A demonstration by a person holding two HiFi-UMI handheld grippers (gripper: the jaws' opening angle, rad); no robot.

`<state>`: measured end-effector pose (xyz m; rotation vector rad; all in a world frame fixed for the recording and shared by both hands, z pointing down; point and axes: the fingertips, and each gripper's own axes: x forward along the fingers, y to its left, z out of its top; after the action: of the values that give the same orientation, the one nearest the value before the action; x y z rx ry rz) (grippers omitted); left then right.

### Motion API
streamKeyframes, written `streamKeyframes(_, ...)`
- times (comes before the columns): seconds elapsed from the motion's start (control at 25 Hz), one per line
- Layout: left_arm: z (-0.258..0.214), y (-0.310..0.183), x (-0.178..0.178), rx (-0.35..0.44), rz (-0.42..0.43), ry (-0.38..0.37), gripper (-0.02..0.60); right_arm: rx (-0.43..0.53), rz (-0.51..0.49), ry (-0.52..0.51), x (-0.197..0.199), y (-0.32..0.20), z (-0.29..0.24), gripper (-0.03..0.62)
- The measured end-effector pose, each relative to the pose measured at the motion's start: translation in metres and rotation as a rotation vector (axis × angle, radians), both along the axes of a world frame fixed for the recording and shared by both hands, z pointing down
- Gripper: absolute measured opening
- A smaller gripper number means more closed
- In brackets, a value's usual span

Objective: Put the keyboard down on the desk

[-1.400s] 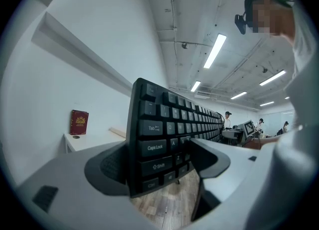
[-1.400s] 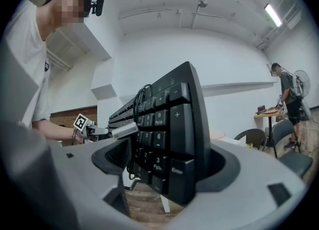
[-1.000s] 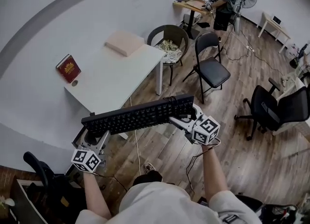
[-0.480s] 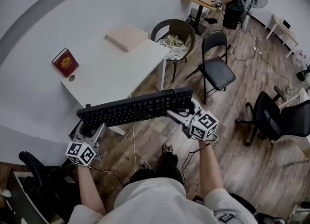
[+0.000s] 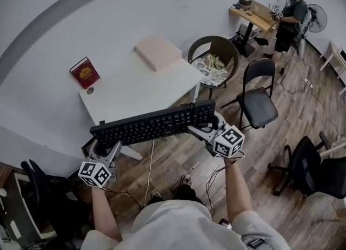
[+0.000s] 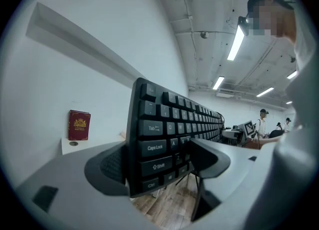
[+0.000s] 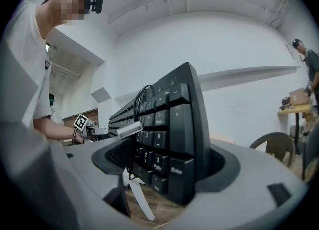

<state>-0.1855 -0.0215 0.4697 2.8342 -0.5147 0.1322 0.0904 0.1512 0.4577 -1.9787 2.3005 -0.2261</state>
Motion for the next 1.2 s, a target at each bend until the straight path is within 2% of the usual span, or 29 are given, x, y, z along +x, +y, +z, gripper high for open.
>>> streamKeyframes(0.32,-0.006,0.006,0.047,0.012,-0.085,0.007,0.376,0.006,-0.084,0.003,0.061,-0.017,-0.004,0.388)
streamKeyframes(0.76,0.013,-0.015,0.049,-0.018,-0.141,-0.037,0.376,-0.019,-0.141,-0.032,0.071,-0.056,0.019,0.388)
streamKeyframes(1.2,0.029,-0.068,0.086,-0.05,-0.138,-0.024,0.376,-0.042,-0.143,-0.019,0.109,-0.109,0.028,0.387)
